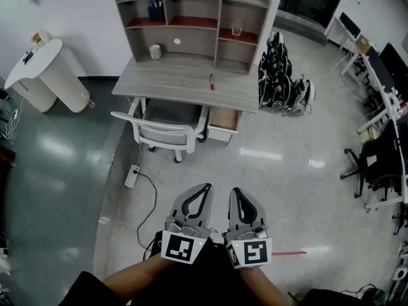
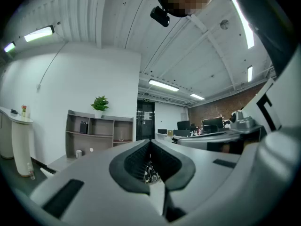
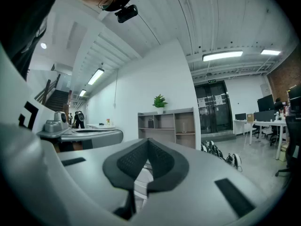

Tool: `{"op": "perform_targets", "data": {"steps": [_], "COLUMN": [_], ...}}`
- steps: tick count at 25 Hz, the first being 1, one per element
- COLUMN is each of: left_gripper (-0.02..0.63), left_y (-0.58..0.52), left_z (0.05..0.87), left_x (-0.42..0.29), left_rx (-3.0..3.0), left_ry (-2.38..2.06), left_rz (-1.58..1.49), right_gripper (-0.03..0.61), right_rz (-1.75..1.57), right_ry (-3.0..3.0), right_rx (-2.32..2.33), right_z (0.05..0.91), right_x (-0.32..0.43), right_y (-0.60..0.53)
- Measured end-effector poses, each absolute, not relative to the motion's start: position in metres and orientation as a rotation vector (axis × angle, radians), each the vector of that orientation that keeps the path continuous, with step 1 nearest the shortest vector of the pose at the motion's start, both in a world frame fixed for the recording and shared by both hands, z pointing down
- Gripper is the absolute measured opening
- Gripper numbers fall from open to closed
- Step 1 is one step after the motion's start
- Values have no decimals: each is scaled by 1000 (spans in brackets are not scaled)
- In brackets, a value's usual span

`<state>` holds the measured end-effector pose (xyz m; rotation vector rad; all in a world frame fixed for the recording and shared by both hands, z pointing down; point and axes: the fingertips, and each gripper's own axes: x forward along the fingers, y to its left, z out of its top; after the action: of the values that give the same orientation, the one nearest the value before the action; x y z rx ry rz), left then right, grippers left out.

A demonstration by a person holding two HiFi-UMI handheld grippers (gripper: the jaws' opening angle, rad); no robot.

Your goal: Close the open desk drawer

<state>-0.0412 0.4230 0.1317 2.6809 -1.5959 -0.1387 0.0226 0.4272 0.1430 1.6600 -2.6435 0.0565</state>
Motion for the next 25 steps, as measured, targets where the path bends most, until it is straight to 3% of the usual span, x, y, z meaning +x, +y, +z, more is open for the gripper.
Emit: {"op": "perform_targets", "data": {"steps": [14, 25], "left_gripper": [12, 12], "left_y": [424, 428], "left_z": [146, 145], "left_x": [-34, -8], "left_rx": [2628, 2722], "left_ry": [-1693, -1627], "left_rz": [-98, -41], "right_gripper": [14, 14], "right_rz": [158, 232], "right_ry": [-2650, -2693], "right_rx": [1796, 1737], "right_z": [156, 171], "right_x": [94, 106], "right_y": [434, 442]}}
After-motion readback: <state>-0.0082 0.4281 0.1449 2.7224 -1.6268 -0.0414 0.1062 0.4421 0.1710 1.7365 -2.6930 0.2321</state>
